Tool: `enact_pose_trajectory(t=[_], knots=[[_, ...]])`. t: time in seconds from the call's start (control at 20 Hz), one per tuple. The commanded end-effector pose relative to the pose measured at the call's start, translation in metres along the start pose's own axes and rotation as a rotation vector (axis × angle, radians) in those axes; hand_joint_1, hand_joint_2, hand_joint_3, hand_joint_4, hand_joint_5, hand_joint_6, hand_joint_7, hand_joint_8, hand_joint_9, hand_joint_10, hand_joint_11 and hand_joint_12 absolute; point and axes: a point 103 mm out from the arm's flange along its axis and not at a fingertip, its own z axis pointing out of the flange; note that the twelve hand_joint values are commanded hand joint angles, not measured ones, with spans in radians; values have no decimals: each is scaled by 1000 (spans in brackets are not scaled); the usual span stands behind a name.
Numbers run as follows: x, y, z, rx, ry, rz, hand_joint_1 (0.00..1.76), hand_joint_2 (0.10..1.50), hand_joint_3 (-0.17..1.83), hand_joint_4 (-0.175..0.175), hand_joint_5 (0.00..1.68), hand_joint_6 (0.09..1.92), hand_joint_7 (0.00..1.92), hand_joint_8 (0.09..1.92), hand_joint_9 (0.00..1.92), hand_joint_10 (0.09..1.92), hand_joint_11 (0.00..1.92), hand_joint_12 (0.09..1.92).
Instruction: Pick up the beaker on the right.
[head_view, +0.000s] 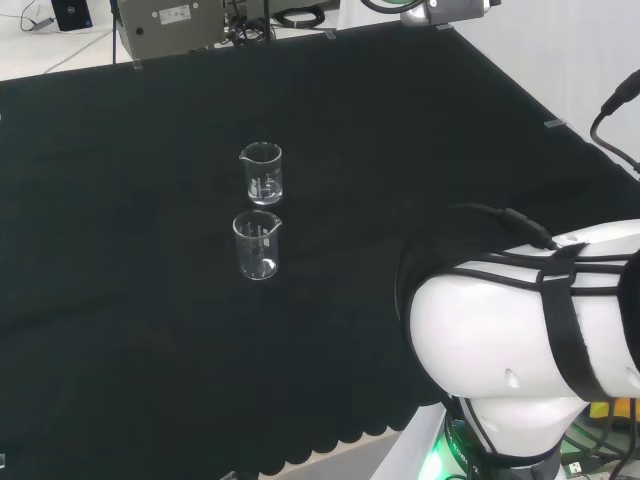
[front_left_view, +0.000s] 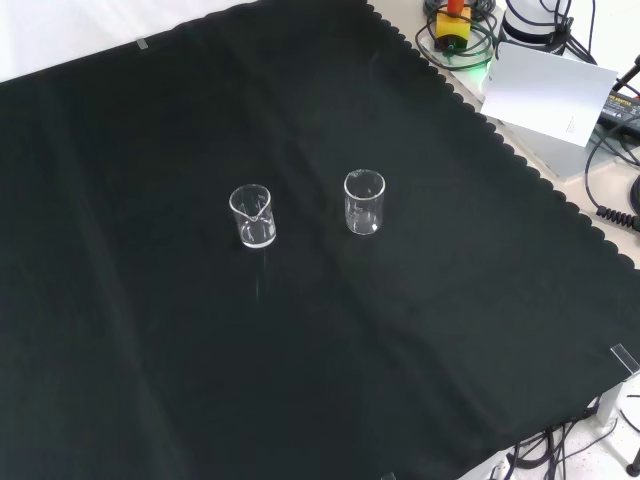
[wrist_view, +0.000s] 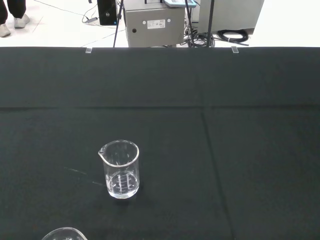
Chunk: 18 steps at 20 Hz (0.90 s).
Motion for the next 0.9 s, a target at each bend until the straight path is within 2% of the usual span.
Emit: enact_pose_trajectory(t=[0.05,0.25,0.6,0.75,0.9], knots=[[-1,0,0,-11,-9,1,15,1128,588,28,151,277,58,549,248,628,165,1286],[-5,0,-1,-9,-17,10,0,1212,432,29,231,100,76,510,261,601,140,1331],[-8,2,3,-13,-24,15,0,1224,409,29,253,87,95,510,277,602,142,1334],[-10,7,11,-16,0,10,24,1216,391,25,288,87,164,530,334,608,160,1336],[-11,15,29,5,8,8,298,1144,349,20,358,87,256,550,427,606,216,1334]])
